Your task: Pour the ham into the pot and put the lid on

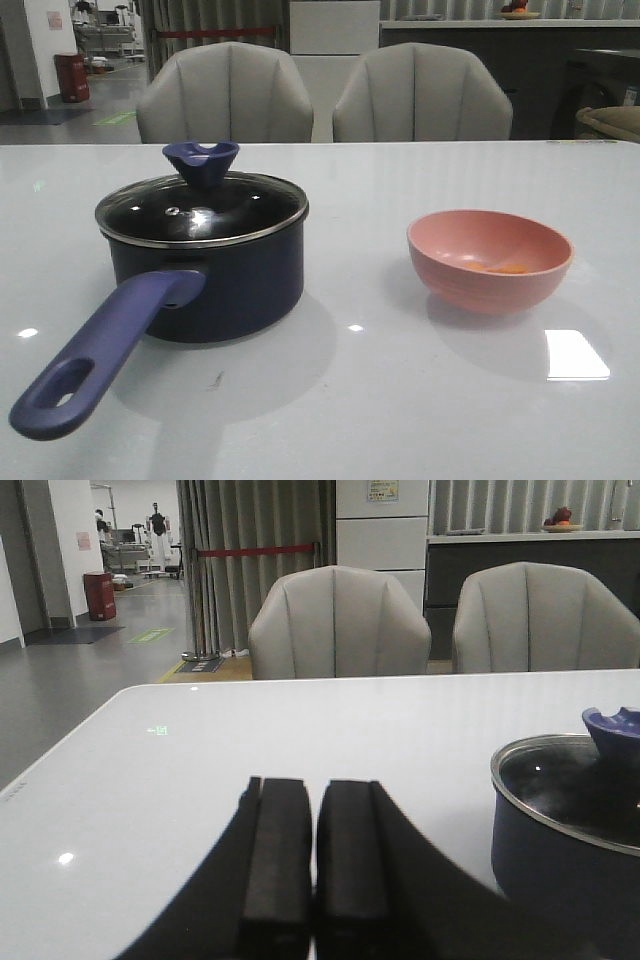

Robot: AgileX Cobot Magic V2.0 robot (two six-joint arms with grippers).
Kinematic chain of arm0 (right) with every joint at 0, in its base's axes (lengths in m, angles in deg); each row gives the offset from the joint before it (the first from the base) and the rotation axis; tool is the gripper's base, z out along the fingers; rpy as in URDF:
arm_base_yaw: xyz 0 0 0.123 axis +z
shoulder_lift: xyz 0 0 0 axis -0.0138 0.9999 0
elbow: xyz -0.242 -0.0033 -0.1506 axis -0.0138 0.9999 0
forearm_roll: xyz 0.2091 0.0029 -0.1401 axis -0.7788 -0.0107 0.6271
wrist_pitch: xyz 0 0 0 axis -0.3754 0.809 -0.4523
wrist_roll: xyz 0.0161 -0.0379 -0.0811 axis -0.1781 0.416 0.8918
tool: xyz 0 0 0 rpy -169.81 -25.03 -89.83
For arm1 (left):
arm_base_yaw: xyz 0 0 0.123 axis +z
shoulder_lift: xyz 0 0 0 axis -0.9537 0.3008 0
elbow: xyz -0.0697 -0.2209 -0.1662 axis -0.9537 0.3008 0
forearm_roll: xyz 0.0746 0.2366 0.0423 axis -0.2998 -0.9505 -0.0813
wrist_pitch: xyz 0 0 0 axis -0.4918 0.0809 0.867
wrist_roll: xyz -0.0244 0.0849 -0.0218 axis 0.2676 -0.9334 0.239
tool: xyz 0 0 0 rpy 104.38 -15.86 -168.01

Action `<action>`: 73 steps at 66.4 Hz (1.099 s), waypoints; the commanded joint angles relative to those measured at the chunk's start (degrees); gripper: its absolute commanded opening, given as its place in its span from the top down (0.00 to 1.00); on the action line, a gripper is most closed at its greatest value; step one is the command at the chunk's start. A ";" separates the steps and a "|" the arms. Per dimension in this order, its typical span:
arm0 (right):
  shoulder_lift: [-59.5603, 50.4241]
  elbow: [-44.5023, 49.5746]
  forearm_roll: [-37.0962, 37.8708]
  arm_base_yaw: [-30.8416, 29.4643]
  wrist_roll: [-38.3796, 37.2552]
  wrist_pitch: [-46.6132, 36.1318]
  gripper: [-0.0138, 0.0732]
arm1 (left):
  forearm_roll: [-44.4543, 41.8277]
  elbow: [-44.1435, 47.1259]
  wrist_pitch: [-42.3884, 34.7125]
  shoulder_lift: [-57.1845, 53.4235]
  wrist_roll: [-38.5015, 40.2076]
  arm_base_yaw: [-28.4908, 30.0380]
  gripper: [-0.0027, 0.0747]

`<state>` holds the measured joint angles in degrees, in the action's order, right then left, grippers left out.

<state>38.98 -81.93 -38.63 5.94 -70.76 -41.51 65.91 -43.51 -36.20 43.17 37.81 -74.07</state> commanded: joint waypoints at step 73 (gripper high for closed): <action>-1.02 -0.30 0.67 0.09 0.15 -4.58 0.68 | 0.29 0.84 -17.90 -0.93 0.35 0.10 0.82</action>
<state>38.98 -81.93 -38.63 5.94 -70.76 -41.51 65.91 -43.51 -44.49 43.17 37.81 -74.07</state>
